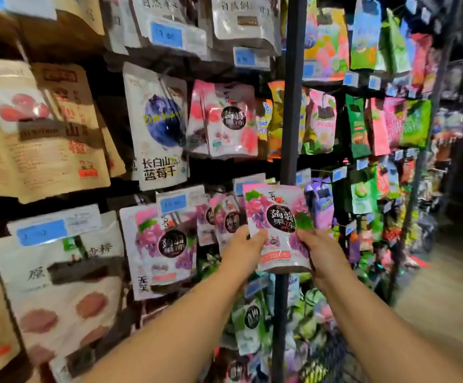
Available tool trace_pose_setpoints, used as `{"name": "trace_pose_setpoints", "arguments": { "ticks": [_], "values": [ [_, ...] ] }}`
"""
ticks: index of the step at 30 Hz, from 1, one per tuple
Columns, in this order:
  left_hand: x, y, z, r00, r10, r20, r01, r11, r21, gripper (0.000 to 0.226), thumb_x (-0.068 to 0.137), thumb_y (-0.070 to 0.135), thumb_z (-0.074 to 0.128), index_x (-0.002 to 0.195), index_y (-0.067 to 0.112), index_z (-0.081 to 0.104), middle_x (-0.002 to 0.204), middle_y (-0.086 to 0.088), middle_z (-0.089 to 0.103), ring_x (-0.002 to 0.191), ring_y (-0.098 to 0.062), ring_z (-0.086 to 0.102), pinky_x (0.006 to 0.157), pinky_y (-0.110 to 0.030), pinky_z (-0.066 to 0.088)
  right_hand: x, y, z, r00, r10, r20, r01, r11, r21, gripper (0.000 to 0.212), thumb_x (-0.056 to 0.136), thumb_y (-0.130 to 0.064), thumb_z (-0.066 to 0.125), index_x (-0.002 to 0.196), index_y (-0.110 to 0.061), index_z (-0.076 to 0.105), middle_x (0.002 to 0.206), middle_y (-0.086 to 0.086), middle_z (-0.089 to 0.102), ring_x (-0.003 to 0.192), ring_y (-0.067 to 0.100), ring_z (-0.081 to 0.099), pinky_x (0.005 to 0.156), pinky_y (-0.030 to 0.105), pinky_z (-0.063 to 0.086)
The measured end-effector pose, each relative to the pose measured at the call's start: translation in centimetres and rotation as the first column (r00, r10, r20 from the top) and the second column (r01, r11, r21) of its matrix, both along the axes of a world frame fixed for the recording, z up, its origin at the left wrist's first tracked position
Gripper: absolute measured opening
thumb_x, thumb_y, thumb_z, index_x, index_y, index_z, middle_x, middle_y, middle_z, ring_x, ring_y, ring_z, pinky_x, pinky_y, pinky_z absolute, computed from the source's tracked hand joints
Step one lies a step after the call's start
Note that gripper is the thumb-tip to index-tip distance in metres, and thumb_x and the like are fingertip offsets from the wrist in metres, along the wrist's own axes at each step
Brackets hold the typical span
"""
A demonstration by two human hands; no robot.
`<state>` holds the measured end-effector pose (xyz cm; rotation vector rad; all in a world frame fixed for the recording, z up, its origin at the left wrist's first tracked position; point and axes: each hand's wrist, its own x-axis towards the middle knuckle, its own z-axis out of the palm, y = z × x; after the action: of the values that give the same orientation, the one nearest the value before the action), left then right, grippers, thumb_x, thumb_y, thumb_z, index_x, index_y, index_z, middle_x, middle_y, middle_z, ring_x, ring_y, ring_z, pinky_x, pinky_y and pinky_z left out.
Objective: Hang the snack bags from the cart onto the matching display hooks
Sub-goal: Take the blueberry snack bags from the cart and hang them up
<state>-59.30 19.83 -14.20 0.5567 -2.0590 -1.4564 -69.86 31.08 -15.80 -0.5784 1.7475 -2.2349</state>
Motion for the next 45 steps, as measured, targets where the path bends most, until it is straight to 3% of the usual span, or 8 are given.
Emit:
{"name": "trace_pose_setpoints", "arguments": {
  "ticks": [10, 13, 24, 30, 38, 41, 43, 45],
  "values": [
    [2.7, 4.9, -21.7, 0.689, -0.306, 0.657, 0.438, 0.898, -0.041, 0.026, 0.085, 0.035, 0.048, 0.075, 0.013, 0.057, 0.087, -0.016, 0.060, 0.092, -0.034, 0.060, 0.066, -0.024, 0.036, -0.6, 14.5, -20.0, 0.962, -0.234, 0.142, 0.150, 0.884, 0.442, 0.018, 0.095, -0.009, 0.058, 0.083, 0.002, 0.065, 0.082, 0.027, 0.068, 0.075, 0.030, 0.060, 0.069, 0.039, 0.044],
    [3.7, 5.7, -25.7, 0.525, -0.234, 0.819, 0.516, 0.852, -0.087, 0.034, 0.090, 0.039, 0.052, 0.116, 0.021, 0.064, 0.120, -0.007, 0.061, 0.115, -0.027, 0.057, 0.088, -0.025, 0.044, -1.1, 17.6, -24.7, 0.933, -0.306, 0.189, 0.153, 0.813, 0.561, 0.014, 0.094, -0.013, 0.061, 0.088, -0.002, 0.067, 0.089, 0.027, 0.071, 0.081, 0.042, 0.067, 0.077, 0.051, 0.052],
    [1.0, 8.0, -30.2, 0.395, -0.095, 0.914, 0.792, 0.539, -0.286, 0.052, 0.101, 0.049, 0.031, 0.150, 0.035, 0.022, 0.161, 0.005, 0.010, 0.147, -0.026, 0.007, 0.116, -0.051, 0.020, 0.5, 20.7, -28.3, 0.869, -0.465, 0.168, 0.205, 0.648, 0.733, 0.018, 0.098, -0.018, 0.054, 0.089, -0.004, 0.059, 0.073, 0.014, 0.059, 0.060, 0.023, 0.048, 0.056, 0.030, 0.036],
    [-0.4, 7.4, -31.1, 0.408, -0.079, 0.910, 0.883, 0.289, -0.370, 0.045, 0.101, 0.046, 0.033, 0.138, 0.022, 0.043, 0.144, -0.002, 0.041, 0.144, -0.023, 0.019, 0.118, -0.056, -0.001, 0.9, 21.6, -30.1, 0.826, -0.398, 0.398, -0.011, 0.696, 0.718, 0.021, 0.099, -0.008, 0.050, 0.080, 0.000, 0.057, 0.065, 0.011, 0.057, 0.058, 0.023, 0.051, 0.055, 0.029, 0.040],
    [1.3, 6.0, -31.7, 0.418, -0.092, 0.904, 0.865, 0.344, -0.365, 0.049, 0.095, 0.057, 0.040, 0.127, 0.021, 0.052, 0.129, -0.003, 0.051, 0.130, -0.024, 0.038, 0.119, -0.047, 0.008, -0.5, 17.2, -28.3, 0.926, -0.167, 0.338, -0.170, 0.615, 0.770, 0.012, 0.095, -0.025, 0.057, 0.084, -0.022, 0.059, 0.089, 0.009, 0.064, 0.082, 0.025, 0.060, 0.084, 0.045, 0.052],
    [2.7, 5.1, -31.6, 0.415, -0.082, 0.906, 0.858, 0.366, -0.360, 0.052, 0.092, 0.060, 0.043, 0.125, 0.022, 0.055, 0.126, -0.004, 0.053, 0.127, -0.024, 0.042, 0.119, -0.046, 0.013, -0.5, 13.0, -26.1, 0.953, -0.014, 0.304, -0.224, 0.643, 0.733, 0.022, 0.094, -0.027, 0.056, 0.079, -0.010, 0.056, 0.085, 0.017, 0.056, 0.079, 0.019, 0.043, 0.073, 0.036, 0.041],
    [3.6, 4.4, -31.6, 0.418, -0.086, 0.904, 0.842, 0.411, -0.350, 0.051, 0.090, 0.062, 0.045, 0.123, 0.025, 0.058, 0.123, -0.002, 0.055, 0.125, -0.023, 0.044, 0.118, -0.045, 0.015, -0.4, 10.2, -24.6, 0.953, 0.064, 0.296, -0.264, 0.655, 0.708, 0.026, 0.096, -0.030, 0.055, 0.092, -0.005, 0.061, 0.095, 0.026, 0.060, 0.105, 0.051, 0.058, 0.069, 0.034, 0.040],
    [4.2, 3.8, -31.5, 0.435, -0.084, 0.896, 0.816, 0.458, -0.353, 0.052, 0.088, 0.063, 0.047, 0.122, 0.026, 0.060, 0.122, -0.001, 0.056, 0.122, -0.023, 0.046, 0.116, -0.043, 0.020, 0.1, 7.7, -23.4, 0.954, 0.133, 0.269, -0.286, 0.672, 0.683, 0.019, 0.096, -0.032, 0.056, 0.096, -0.016, 0.066, 0.107, 0.015, 0.068, 0.100, 0.037, 0.065, 0.072, 0.038, 0.048]
  ]
}}
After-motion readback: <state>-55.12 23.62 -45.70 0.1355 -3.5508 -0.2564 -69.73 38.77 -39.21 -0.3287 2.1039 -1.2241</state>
